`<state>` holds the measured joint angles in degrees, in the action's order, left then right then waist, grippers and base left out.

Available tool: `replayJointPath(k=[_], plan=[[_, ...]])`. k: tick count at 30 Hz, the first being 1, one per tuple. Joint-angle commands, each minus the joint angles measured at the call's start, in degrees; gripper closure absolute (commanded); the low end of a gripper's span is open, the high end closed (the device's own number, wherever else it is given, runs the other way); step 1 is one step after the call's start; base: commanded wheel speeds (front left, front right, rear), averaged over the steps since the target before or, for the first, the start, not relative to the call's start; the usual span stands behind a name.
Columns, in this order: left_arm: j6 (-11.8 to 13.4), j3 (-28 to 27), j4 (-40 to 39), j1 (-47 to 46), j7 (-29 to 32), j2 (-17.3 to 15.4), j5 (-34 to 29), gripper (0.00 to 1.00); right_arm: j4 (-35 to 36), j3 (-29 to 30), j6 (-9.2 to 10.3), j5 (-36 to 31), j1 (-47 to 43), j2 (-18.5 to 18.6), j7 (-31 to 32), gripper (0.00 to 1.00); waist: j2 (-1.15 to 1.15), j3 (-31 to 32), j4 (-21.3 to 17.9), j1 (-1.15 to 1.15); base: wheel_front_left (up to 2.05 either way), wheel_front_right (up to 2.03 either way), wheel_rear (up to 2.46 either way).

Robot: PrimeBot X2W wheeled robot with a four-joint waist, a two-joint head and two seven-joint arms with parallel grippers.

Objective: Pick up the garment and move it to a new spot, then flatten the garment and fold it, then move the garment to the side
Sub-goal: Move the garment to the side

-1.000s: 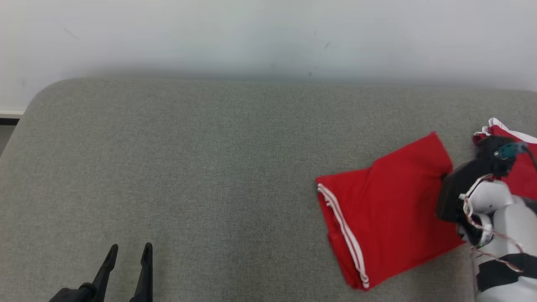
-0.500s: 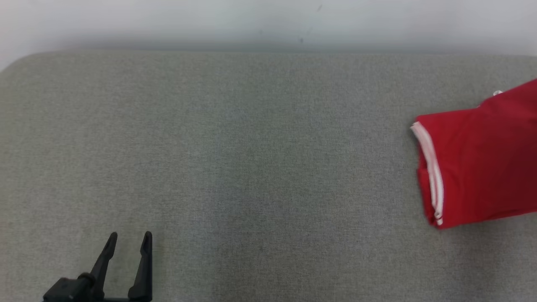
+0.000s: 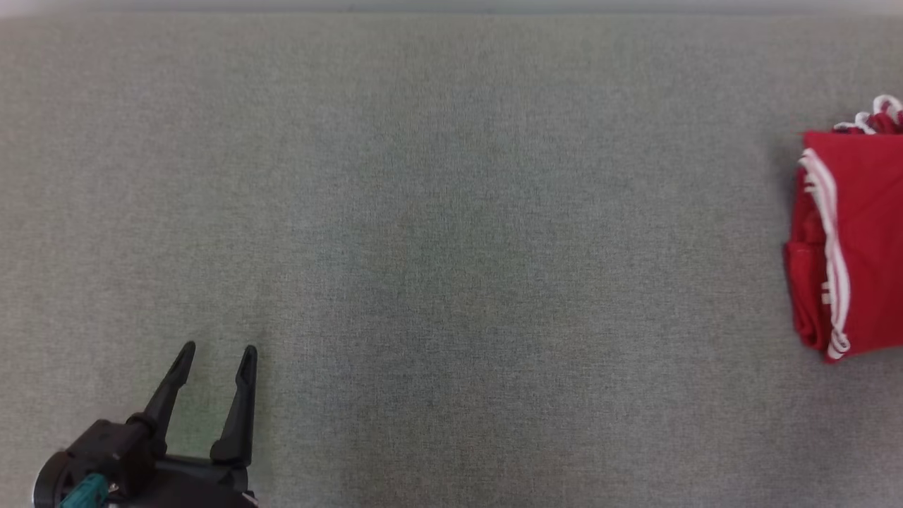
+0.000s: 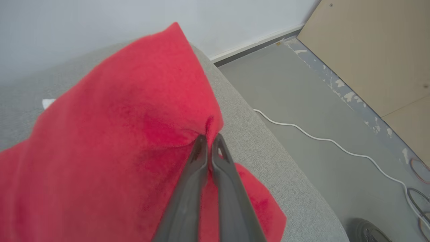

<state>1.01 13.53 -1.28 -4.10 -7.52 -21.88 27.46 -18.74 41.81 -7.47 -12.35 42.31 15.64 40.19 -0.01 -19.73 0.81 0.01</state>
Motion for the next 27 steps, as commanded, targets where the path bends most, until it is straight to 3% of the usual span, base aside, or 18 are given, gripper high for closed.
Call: replayJointPath(k=[1, 5, 15, 16, 17, 18, 19, 27], plan=[[-0.12, 0.16, -0.61, -1.23, 0.26, -0.37, -0.46, 0.00, -1.09, 2.51, -0.01, -2.58, 1.38, 0.41, -1.68, 1.00, 0.01, -2.51, 0.08, -0.01, 0.00, 0.00, 0.00], [-0.06, 0.42, -0.84, -1.14, 0.55, -0.81, -0.80, 0.00, -3.55, 6.12, -0.02, -5.57, 3.70, -1.05, -4.19, 1.00, 0.01, -3.08, -0.23, -0.01, 0.00, 0.00, 0.00], [-0.97, 1.42, -0.32, -2.01, 0.86, -1.42, -0.74, 0.00, -6.22, 7.78, -0.02, -12.74, 4.35, -3.19, -9.09, 1.00, 0.01, -2.58, -0.84, -0.01, 0.00, 0.00, 0.00], [-0.93, 1.44, -0.29, -2.02, 0.80, -1.46, -0.66, 0.00, -6.41, 7.80, -0.02, -12.80, 4.43, -3.68, -9.12, 0.90, 0.01, -2.43, -0.90, -0.01, 0.00, 0.00, 0.00], [-0.87, 1.41, -0.21, -1.97, 0.69, -1.53, -0.61, 0.00, -6.49, 7.67, -0.02, -12.96, 4.51, -4.22, -9.21, 0.64, 0.01, -2.25, -1.00, -0.01, 0.00, 0.00, 0.00], [-0.92, 1.39, -0.16, -1.90, 0.54, -1.64, -0.57, 0.00, -6.43, 7.22, -0.02, -13.14, 4.56, -4.61, -9.49, 0.14, 0.01, -2.08, -1.10, -0.01, 0.00, 0.00, 0.00], [-0.88, 1.33, -0.12, -1.95, 0.27, -1.83, -0.84, 0.00, -6.37, 6.55, -0.02, -13.10, 4.63, -5.09, -9.77, 0.00, 0.01, -1.82, -1.24, -0.01, 0.00, 0.00, 0.00], [-1.02, 0.82, 0.58, -1.50, -3.74, -1.23, -0.87, 0.00, -5.18, 3.16, -0.01, -12.24, 0.66, -7.03, -10.34, 0.00, 0.01, 2.59, -1.87, -0.01, 0.00, 0.00, 0.00]])
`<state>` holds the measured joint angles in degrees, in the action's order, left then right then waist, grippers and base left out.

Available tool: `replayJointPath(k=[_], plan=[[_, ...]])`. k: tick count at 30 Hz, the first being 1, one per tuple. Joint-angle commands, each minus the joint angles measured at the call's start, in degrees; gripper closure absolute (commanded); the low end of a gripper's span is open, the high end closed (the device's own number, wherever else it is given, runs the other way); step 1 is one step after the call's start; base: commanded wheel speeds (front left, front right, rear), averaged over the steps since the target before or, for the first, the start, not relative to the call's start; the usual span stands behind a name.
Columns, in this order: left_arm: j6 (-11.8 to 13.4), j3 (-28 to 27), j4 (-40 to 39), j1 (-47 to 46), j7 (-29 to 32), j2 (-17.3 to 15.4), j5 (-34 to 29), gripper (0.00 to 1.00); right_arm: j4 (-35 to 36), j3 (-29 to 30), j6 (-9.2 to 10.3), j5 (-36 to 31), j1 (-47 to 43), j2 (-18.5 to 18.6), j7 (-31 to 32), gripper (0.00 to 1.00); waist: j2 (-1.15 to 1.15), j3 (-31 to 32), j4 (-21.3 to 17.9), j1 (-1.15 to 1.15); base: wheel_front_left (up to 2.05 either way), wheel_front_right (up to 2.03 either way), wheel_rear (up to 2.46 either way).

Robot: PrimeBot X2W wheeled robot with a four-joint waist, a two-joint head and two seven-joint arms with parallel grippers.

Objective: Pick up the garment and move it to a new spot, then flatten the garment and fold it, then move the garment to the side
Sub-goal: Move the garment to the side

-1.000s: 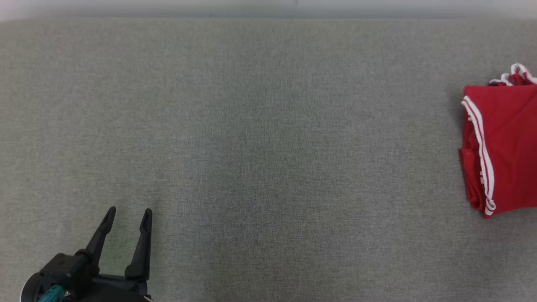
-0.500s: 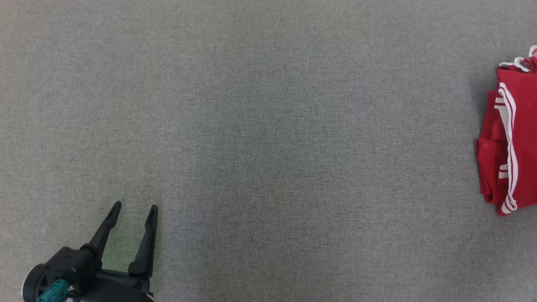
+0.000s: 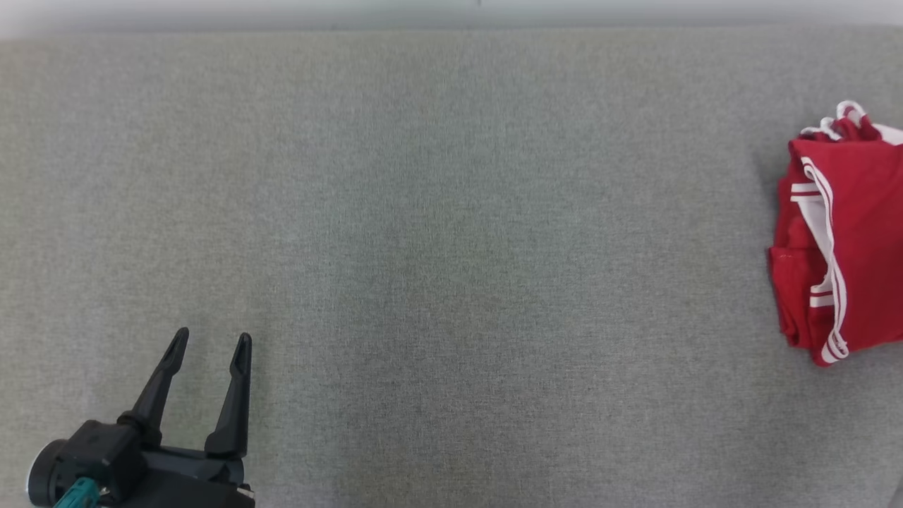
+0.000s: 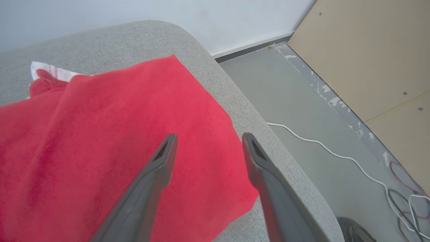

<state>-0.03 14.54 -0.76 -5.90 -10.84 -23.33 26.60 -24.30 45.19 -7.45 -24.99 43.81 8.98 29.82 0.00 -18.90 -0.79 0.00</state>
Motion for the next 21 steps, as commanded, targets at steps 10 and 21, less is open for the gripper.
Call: replayJointPath(k=[10, 21], plan=[[1.22, -2.38, 1.63, 4.94, -3.54, 4.78, 3.67, 0.00, 4.21, -7.67, -0.02, 8.98, -12.72, -3.45, -5.69, 0.00, 0.00, 12.42, -1.41, 0.00, 0.00, 0.00, 0.00], [1.55, -5.64, 4.63, 9.39, -4.34, 8.63, 3.43, 0.00, 13.27, -29.43, -0.03, 25.82, -34.26, -5.80, -25.49, 0.00, 0.00, 20.60, -1.06, 0.00, 0.00, 0.00, 0.00]])
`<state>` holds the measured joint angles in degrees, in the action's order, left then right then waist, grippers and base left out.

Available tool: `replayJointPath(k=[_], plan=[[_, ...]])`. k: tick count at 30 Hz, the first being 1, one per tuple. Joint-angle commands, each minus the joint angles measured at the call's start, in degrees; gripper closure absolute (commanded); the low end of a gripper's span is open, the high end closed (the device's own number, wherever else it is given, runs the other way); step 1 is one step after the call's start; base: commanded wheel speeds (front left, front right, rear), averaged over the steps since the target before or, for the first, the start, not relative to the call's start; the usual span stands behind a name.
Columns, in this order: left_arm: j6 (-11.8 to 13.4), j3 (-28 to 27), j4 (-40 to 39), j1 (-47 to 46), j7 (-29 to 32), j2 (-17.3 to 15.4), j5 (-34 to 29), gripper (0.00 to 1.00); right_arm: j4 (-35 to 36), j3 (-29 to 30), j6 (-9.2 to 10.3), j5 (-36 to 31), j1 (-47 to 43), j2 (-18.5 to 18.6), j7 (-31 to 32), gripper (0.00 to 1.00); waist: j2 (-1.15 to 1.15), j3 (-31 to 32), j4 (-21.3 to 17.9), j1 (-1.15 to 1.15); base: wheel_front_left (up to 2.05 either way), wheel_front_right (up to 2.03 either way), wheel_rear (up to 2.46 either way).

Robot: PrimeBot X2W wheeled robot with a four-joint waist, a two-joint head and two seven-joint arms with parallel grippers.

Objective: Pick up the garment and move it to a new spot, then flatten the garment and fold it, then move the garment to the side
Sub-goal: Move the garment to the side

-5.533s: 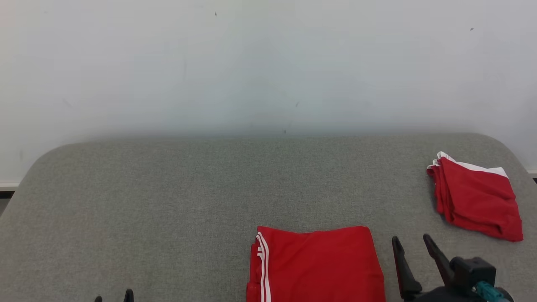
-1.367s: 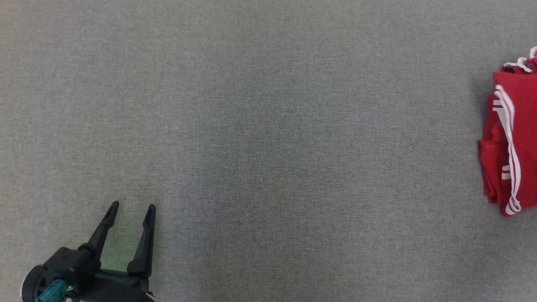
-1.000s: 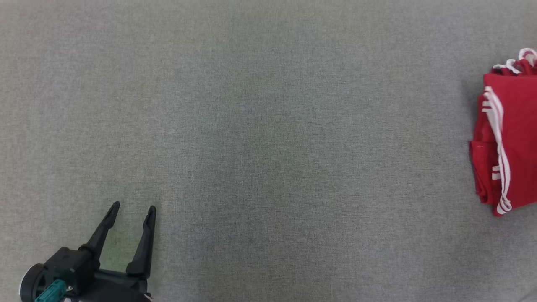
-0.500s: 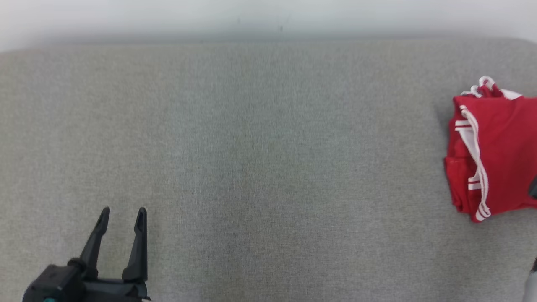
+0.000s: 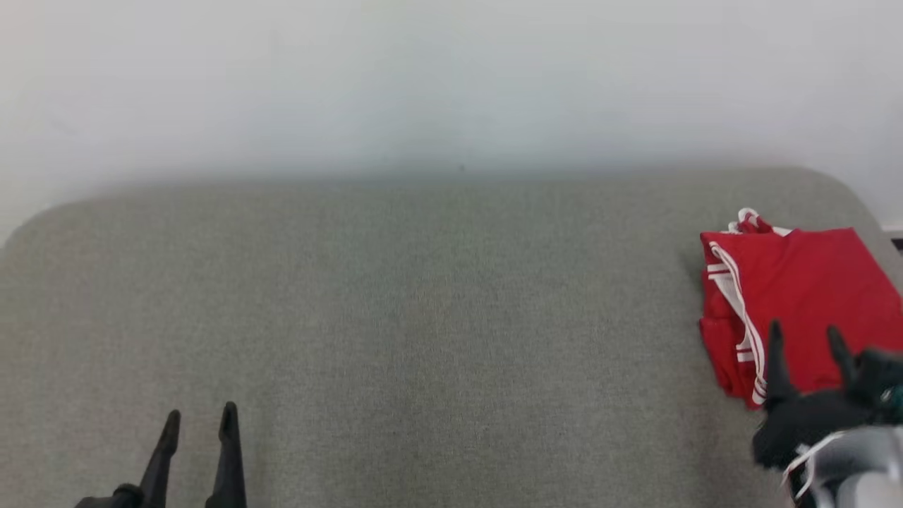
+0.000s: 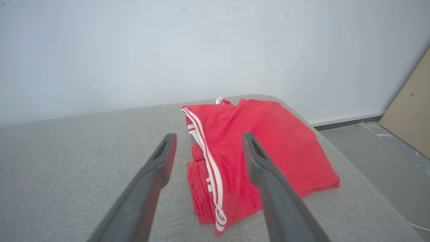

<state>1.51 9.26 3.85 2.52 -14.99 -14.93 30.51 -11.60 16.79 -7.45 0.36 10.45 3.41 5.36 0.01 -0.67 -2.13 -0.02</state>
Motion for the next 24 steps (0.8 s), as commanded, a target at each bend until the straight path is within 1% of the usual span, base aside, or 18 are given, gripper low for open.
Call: replayJointPath(k=[1, 3, 5, 6, 7, 9, 11, 14, 18, 24], plan=[[-0.14, -1.03, -0.05, 1.23, -0.17, 0.74, -0.67, 0.00, 1.22, -2.14, -0.06, 1.74, -2.34, -0.33, -2.84, 0.00, -0.01, 2.69, 0.42, 0.02, 0.00, 0.00, 0.00], [-0.57, -2.18, -0.05, 1.67, -0.19, 1.62, -1.17, 0.00, 2.26, -4.91, -0.06, 3.43, -4.98, -0.32, -5.88, 0.00, -0.01, 3.24, 0.60, 0.02, 0.00, 0.00, 0.00], [-1.53, -3.30, 0.06, 1.98, -0.20, 2.49, -1.78, 0.00, 2.92, -7.50, -0.03, 4.51, -6.87, -0.37, -8.38, 0.00, -0.01, 3.69, 0.92, 0.02, 0.00, 0.00, 0.00], [-1.53, -3.30, 0.06, 1.98, -0.20, 2.49, -1.78, 0.00, 2.92, -7.50, -0.03, 4.51, -6.87, -0.37, -8.38, 0.00, -0.01, 3.69, 0.92, 0.02, 0.00, 0.00, 0.00], [-1.85, -3.84, 0.26, 2.23, -0.21, 2.91, -1.86, 0.00, 3.19, -8.65, -0.03, 4.96, -7.43, -0.43, -9.75, 0.00, -0.01, 3.84, 1.06, 0.02, 0.00, 0.00, 0.00], [-2.60, -5.13, 0.76, 2.58, -0.21, 3.96, -2.27, 0.00, 3.32, -12.30, -0.03, 4.69, -8.56, -0.54, -11.63, 0.00, -0.01, 4.16, 1.33, 0.02, 0.00, 0.00, 0.00], [-2.90, -6.19, 1.59, 3.28, -0.22, 4.55, -3.25, 0.00, 2.93, -15.41, -0.02, 4.41, -9.47, -0.47, -12.52, 0.00, -0.01, 4.42, 1.42, 0.02, 0.00, 0.00, 0.00], [-3.22, -7.65, 2.23, 3.55, -0.22, 5.42, -4.89, 0.00, 1.90, -18.00, -0.03, 5.31, -9.98, -0.42, -12.52, 0.00, -0.01, 4.63, 1.62, 0.02, 0.00, 0.00, 0.00], [-4.18, -9.23, 2.85, 4.54, -0.22, 6.19, -6.12, 0.00, 0.63, -18.91, -0.03, 5.76, -10.47, -0.50, -12.60, 0.00, -0.01, 4.76, 2.10, 0.02, 0.00, 0.00, 0.00], [-5.08, -10.34, 3.65, 4.97, -0.23, 7.09, -8.41, 0.00, 0.65, -17.00, -0.03, 6.12, -11.24, -0.53, -12.03, 0.00, -0.01, 4.77, 2.25, 0.02, 0.00, 0.00, 0.00]])
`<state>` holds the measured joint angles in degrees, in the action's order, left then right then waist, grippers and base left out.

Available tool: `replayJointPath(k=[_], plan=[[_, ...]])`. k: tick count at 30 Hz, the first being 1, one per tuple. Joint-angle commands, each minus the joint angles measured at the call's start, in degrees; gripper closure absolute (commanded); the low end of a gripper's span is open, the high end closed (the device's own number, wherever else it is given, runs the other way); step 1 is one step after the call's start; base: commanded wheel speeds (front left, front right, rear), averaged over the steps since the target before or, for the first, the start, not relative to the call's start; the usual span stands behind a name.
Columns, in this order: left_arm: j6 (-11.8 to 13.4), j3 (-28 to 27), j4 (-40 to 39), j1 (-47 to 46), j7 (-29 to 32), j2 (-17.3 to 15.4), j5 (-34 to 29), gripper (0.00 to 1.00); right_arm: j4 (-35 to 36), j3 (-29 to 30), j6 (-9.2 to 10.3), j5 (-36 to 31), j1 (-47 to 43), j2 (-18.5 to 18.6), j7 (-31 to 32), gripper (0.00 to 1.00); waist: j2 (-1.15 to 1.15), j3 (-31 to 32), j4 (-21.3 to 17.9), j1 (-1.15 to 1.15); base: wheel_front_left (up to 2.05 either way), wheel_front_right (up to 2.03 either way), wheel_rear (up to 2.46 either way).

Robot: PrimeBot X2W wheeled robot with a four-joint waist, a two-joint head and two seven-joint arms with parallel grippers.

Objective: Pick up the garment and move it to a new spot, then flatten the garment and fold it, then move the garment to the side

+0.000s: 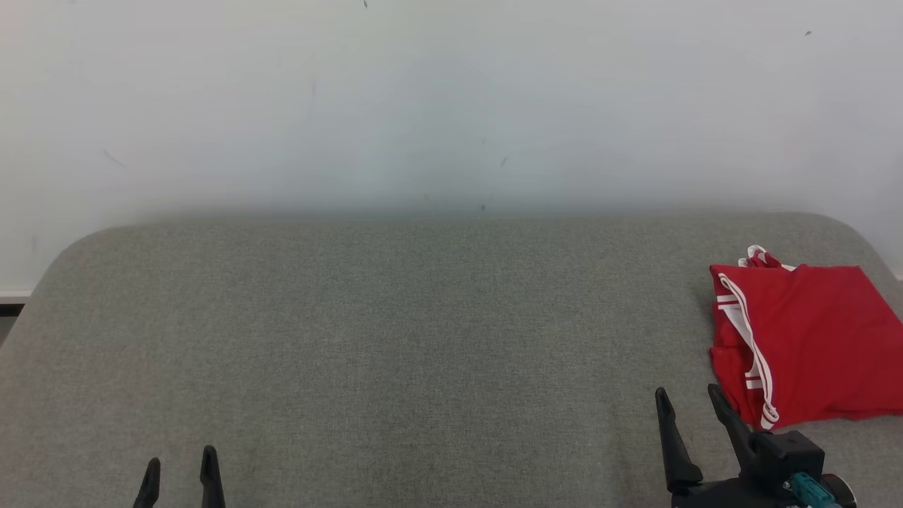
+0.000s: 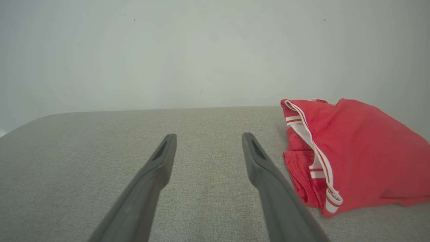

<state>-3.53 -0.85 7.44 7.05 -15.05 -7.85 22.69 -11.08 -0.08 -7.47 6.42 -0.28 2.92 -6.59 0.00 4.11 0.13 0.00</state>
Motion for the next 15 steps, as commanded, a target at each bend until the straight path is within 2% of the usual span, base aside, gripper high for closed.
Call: replayJointPath(k=[1, 15], plan=[[-0.03, -0.35, 0.13, 0.58, -0.17, 0.17, -0.86, 0.00, 0.19, 0.13, -0.02, 0.04, -0.60, -0.05, 0.03, 0.00, 0.00, -0.05, -0.04, 0.00, 0.00, 0.00, 0.00], [-1.76, -0.82, 0.73, -0.21, -0.18, 1.38, -2.00, 0.00, -0.07, 0.24, -0.02, 0.64, -0.40, -0.02, -0.08, 0.00, 0.00, -0.87, 0.07, 0.00, 0.00, 0.00, 0.00]])
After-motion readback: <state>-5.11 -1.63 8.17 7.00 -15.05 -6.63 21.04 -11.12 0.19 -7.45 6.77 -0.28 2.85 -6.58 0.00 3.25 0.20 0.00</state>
